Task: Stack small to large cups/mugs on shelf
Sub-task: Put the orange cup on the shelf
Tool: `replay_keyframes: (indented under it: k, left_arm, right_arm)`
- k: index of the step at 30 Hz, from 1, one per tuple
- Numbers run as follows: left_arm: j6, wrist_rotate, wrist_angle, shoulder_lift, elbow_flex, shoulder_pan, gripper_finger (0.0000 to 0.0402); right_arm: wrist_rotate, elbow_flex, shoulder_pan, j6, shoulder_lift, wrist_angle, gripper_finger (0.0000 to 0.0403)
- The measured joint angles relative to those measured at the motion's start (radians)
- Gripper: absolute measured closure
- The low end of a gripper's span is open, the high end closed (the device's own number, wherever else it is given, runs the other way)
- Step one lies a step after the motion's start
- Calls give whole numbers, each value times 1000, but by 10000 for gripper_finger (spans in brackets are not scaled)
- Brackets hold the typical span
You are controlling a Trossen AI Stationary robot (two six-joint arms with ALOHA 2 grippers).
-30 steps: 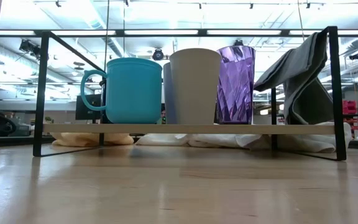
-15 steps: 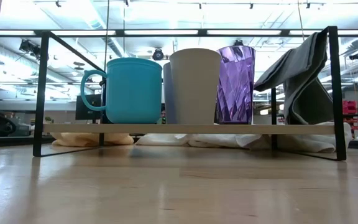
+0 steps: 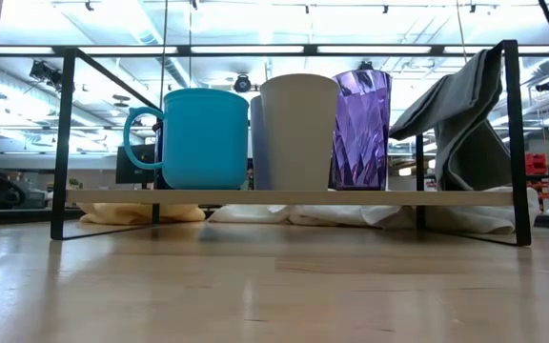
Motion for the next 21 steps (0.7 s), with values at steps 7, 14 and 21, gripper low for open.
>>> replay_keyframes:
  k: [7, 14, 21]
  left_arm:
    - [-1, -69, -10, -37, 0, -60, 280]
    - [-27, -63, -12, -43, 0, -100, 276]
    - [-88, 29, -17, 11, -1, -194, 285]
  right_arm:
    - [-114, 0, 0, 41, 131, 141, 195]
    - [-151, -1, 0, 51, 201, 130, 195]
    - [19, -3, -21, -40, 83, -64, 211]
